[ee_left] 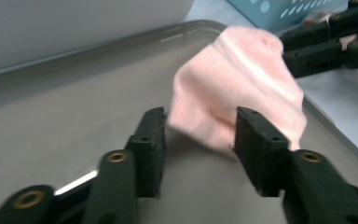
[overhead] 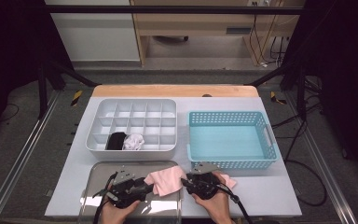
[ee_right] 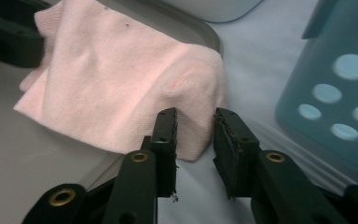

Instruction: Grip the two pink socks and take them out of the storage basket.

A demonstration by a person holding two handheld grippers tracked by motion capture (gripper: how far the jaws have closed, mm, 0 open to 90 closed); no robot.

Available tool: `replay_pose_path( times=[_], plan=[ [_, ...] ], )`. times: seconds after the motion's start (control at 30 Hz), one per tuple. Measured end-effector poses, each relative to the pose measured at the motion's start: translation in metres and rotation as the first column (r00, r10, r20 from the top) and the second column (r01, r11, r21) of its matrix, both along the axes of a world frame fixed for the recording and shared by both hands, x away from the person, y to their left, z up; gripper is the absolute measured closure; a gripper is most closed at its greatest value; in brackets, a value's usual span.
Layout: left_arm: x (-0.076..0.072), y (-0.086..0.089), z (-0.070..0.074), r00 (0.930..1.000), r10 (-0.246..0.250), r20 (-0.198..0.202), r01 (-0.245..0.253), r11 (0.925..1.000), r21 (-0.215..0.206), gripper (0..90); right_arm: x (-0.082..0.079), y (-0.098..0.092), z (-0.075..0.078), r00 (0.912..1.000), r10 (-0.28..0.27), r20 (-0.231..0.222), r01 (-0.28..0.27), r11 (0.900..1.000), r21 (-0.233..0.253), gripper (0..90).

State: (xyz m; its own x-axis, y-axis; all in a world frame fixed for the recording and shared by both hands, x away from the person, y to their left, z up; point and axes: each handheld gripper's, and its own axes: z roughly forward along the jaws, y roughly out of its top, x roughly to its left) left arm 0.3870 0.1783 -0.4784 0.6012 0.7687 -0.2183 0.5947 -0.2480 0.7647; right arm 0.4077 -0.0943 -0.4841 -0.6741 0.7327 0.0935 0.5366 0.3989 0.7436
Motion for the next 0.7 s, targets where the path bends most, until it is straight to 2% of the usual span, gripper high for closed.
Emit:
replay_pose_path(
  times=[0.17,0.3,0.43,0.57,0.6,0.7],
  plan=[
    [0.005,-0.006,-0.001,1.0,-0.002,0.002,0.002,1.0,0.008,82.0,-0.001,0.001,0.0,0.9999,0.011,-0.003,-0.011,1.0,0.004,86.6],
    [0.003,-0.004,0.003,0.9996,-0.027,0.0,0.027,0.9996,0.005,85.3,-0.004,0.001,0.004,0.9998,0.019,-0.008,-0.019,1.0,0.007,88.3],
    [0.001,0.003,0.013,0.9995,-0.033,-0.004,0.033,0.9994,-0.014,85.4,-0.016,-0.01,0.017,0.9995,0.025,-0.016,-0.025,0.999,0.039,88.2],
    [0.007,-0.002,0.011,0.9993,-0.031,-0.021,0.031,0.9994,0.012,84.4,-0.027,-0.027,0.021,0.9988,0.006,-0.048,-0.003,0.999,0.046,87.2],
    [0.008,-0.004,0.01,0.9997,-0.022,-0.015,0.022,0.9996,0.016,81.5,-0.027,-0.029,0.019,0.9974,0.001,-0.071,0.002,0.999,0.042,86.4],
    [0.008,-0.004,0.007,1.0,0.005,-0.004,-0.005,1.0,0.006,58.4,-0.022,-0.031,0.013,0.997,-0.01,-0.077,0.01,1.0,0.008,82.5]
  ],
)
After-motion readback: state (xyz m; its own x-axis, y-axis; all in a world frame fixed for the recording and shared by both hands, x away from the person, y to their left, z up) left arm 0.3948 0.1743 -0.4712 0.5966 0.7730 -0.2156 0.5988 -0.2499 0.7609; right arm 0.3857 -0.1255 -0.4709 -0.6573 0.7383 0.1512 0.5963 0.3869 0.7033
